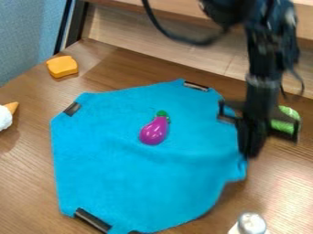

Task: Fold the cloth from right to left

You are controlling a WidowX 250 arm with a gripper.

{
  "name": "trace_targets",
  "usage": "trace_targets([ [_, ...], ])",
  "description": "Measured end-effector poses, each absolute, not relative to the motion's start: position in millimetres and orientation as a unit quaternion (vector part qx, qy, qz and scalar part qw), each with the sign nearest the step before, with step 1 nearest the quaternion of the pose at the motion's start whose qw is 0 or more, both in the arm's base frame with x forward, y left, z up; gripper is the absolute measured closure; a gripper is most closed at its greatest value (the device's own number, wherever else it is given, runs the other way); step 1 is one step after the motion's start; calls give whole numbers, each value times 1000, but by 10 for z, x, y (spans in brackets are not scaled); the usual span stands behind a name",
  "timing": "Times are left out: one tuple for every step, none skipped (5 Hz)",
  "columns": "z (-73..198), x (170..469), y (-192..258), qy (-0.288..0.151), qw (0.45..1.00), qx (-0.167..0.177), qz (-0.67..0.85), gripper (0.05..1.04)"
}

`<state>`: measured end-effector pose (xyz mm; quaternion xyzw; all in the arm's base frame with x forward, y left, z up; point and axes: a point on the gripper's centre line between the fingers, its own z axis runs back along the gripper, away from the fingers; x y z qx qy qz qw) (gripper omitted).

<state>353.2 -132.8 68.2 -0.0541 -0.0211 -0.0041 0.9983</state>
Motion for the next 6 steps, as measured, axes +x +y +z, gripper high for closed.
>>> trace_targets([
  [883, 3623, -980, -27, 998, -57, 1, 1025],
  [977, 3658, -560, -27, 998, -58, 20, 1025],
  [1019, 3585, -144, -19, 997, -57, 52, 1025],
  [980, 3461, 239, -13, 994, -60, 88, 1027],
  [941, 3287, 656, -6, 990, -64, 124, 1028],
  [948, 3142, 924, -7, 987, -64, 150, 1028],
])
